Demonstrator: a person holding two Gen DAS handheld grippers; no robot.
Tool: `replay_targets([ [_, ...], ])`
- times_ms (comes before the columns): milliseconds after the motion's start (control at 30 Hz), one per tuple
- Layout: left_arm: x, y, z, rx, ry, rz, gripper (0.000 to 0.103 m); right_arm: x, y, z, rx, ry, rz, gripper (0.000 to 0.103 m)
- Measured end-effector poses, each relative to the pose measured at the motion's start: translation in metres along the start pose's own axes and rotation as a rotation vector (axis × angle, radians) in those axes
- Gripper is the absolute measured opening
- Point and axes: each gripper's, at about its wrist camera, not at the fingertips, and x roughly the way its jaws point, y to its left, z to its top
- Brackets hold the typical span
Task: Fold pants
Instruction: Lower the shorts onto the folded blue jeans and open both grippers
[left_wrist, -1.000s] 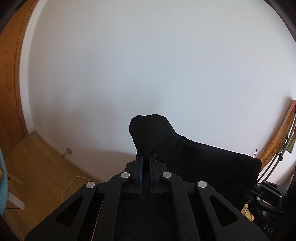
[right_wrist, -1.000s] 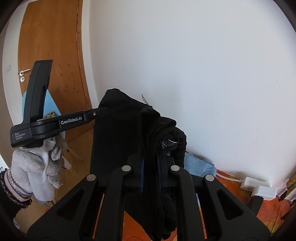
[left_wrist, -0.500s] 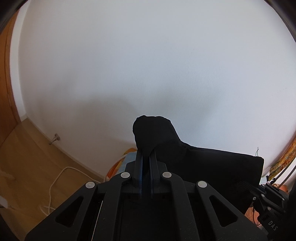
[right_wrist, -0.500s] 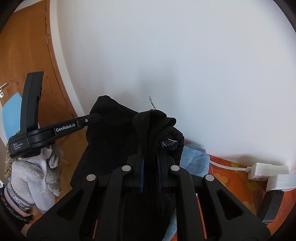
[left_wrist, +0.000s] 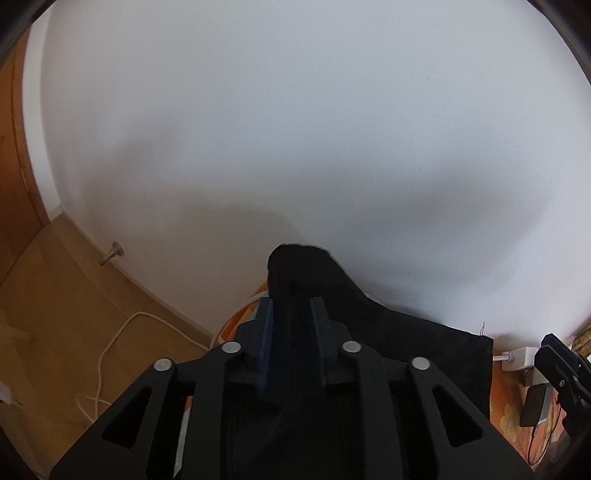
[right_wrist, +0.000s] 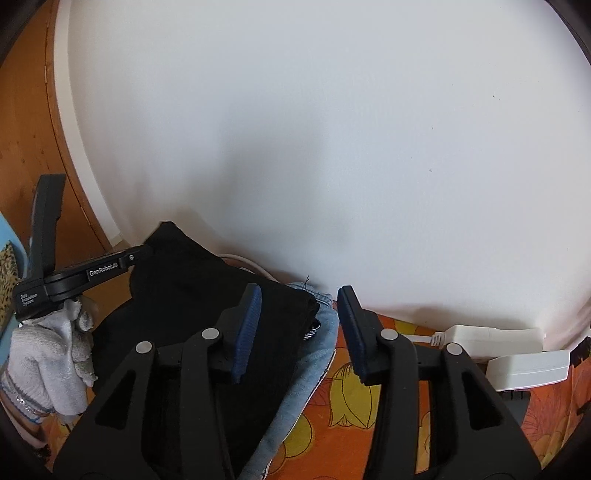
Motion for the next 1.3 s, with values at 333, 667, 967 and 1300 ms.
replay_targets([
  [333,-0.024,0.012,0.008,0.005,-0.018,0.03,0.045,-0.013,0.036,-0.012,-0.155,0.012,0.115,0.045],
  [667,-0.083,0.001,-0.029,0.08,-0.003,0.022,0.046,-0.046,0.04,-0.046,-0.2,0.081,0.136,0.045],
  [967,-0.164,-0.023,-0.063,0.118,-0.051,0.0,0.055,-0.138,0.034,-0.047,-0.164,0.019,0.109,0.061],
  [1300,-0.237,-0.04,-0.096,0.122,-0.106,-0.032,0.066,-0.232,0.017,-0.042,-0.097,-0.063,0.098,0.081],
])
